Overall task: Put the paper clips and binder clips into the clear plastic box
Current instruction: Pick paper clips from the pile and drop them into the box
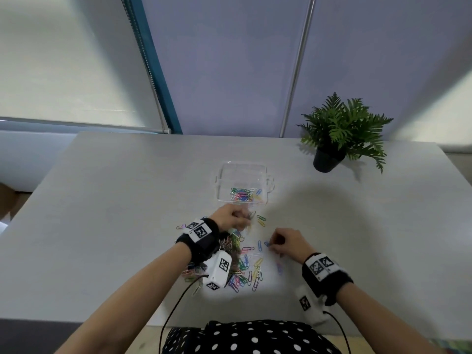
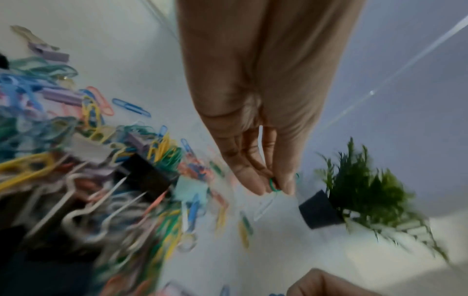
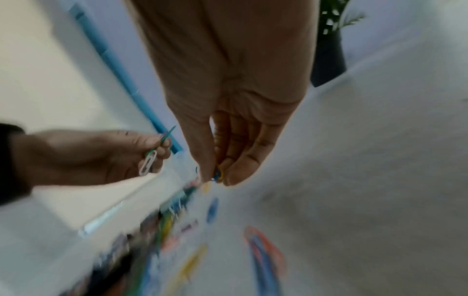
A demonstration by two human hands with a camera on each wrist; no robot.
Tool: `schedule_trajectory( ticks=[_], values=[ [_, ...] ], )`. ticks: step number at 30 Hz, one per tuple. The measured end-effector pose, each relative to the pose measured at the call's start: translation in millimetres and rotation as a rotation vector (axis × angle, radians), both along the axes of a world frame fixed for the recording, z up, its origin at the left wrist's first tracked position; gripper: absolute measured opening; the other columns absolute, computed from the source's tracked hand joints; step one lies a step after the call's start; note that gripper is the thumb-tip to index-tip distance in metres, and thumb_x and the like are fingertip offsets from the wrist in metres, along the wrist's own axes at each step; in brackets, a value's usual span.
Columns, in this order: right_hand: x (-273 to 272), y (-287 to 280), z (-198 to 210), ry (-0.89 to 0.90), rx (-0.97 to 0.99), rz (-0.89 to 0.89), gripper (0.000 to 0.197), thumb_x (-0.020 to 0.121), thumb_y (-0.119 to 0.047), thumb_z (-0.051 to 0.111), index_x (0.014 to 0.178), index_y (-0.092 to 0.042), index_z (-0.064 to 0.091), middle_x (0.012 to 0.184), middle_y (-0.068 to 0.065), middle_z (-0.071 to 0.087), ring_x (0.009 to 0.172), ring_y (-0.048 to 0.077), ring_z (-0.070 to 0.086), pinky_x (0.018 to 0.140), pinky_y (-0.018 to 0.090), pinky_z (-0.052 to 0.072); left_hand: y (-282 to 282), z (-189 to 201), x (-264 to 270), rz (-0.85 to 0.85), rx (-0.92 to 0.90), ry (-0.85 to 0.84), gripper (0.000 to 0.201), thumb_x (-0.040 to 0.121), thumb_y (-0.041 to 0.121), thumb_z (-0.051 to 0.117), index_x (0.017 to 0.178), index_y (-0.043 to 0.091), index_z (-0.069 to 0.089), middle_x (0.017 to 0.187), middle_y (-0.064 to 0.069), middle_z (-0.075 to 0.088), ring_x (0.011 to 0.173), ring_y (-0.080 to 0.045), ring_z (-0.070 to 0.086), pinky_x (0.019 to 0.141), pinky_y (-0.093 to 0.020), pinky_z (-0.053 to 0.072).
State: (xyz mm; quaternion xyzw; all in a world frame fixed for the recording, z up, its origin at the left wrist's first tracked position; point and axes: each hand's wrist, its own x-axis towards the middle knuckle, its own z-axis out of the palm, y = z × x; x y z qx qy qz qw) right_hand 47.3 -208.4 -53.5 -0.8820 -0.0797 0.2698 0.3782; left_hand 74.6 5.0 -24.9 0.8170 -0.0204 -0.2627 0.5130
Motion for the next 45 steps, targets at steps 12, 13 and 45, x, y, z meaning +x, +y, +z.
schedule_trajectory(
  ticks=[12,13,45],
  values=[
    [113.3,43.3,29.4,0.033,0.384,-0.373,0.018,0.076,0.003,0.068,0.068,-0.008,0.056,0.065,0.013,0.061,0.046,0.015,0.063,0.059,0.029,0.059,16.6,0.8,81.8,0.523,0.217,-0.112,0.015,0.081,-0.001,0.064,0.094,-0.004,0.069,0.089,-0.018,0.067,0.074,-0.028,0.065,0.083,-0.039,0.057],
    [118.2,47.8,25.7,0.047,0.376,-0.382,0.019,0.076,0.003,0.067,0.066,-0.010,0.056,0.068,0.013,0.062,0.053,0.021,0.065,0.070,0.037,0.059,15.8,-0.3,82.5,0.514,0.245,-0.111,0.016,0.082,0.000,0.063,0.096,-0.004,0.069,0.096,-0.021,0.069,0.086,-0.032,0.067,0.088,-0.041,0.055],
    [32.7,51.9,-28.5,-0.361,-0.248,0.387,0.016,0.082,-0.009,0.057,0.097,-0.003,0.057,0.105,0.015,0.053,0.097,0.026,0.050,0.074,0.032,0.036,10.7,-27.9,-8.2,-0.183,0.671,-0.211,0.015,0.082,0.006,0.059,0.094,0.012,0.066,0.103,-0.009,0.069,0.099,-0.026,0.063,0.086,-0.031,0.048]
  ],
)
